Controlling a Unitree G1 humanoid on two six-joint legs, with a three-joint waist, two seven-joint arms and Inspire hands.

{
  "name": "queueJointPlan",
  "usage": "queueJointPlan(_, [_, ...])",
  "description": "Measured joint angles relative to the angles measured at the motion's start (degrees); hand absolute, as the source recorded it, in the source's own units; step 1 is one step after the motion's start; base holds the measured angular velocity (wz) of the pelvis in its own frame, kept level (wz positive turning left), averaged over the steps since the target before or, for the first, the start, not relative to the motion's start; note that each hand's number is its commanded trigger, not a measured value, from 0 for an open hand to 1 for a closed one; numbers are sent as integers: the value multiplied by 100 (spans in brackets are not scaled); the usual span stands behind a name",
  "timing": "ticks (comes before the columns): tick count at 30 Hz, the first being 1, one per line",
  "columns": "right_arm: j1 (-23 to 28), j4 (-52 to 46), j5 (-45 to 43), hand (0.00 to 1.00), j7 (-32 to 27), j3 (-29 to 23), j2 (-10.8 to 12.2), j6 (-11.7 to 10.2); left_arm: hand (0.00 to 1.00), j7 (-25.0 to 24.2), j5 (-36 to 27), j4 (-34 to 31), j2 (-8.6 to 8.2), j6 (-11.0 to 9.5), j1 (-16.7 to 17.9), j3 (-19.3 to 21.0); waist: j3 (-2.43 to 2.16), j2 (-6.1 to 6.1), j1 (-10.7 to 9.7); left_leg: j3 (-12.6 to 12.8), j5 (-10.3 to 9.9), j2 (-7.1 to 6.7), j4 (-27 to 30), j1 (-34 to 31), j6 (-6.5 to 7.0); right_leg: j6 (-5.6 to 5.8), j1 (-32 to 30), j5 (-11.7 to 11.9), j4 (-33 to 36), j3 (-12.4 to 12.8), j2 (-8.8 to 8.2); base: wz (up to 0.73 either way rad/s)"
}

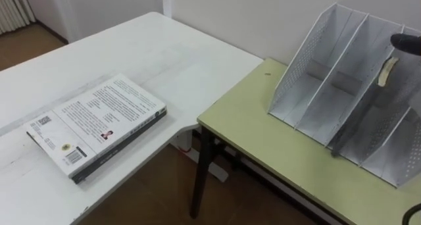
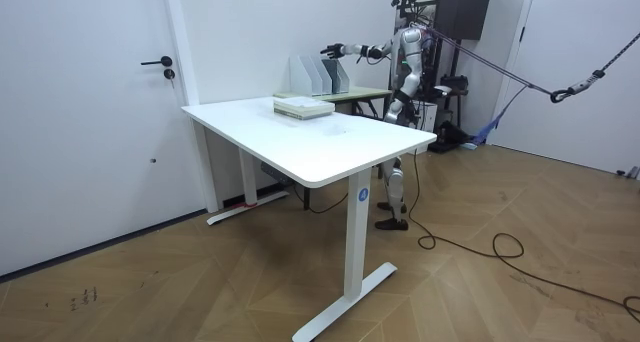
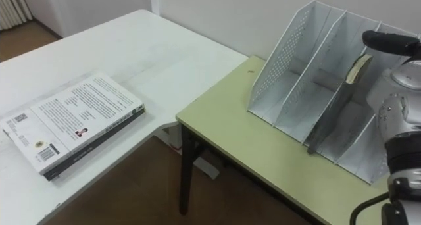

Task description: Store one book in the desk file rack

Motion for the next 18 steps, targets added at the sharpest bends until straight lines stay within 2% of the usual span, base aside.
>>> queueJointPlan(6, [-177,-343,-39,0,106,63,4,41,0,15,3,46,3,-9,-16,-7,1,2,26,18,0,7,4,45,0,-3,28,2,-2,30,8,-1])
queueJointPlan(10, [-176,-1106,-51,0,429,202,36,39,0,12,43,229,-20,-35,-169,-3,31,53,74,41,-1,18,-2,98,-1,-10,52,6,3,68,14,-6])
queueJointPlan(12, [-175,-1598,7,0,642,415,47,39,0,9,41,234,-17,-68,-202,-4,31,69,92,71,1,32,-36,94,-4,-17,8,11,12,122,27,-14])
queueJointPlan(14, [-103,-2381,11,0,1050,720,110,33,0,10,49,252,-12,-128,-221,-20,38,74,102,158,2,57,-56,95,-11,-33,-4,24,0,158,49,-12])
queueJointPlan(18, [342,-3500,138,0,1999,933,197,-5,0,12,83,449,-9,-214,-345,-30,44,54,137,161,2,60,-73,107,-13,-33,3,24,-12,157,50,0])
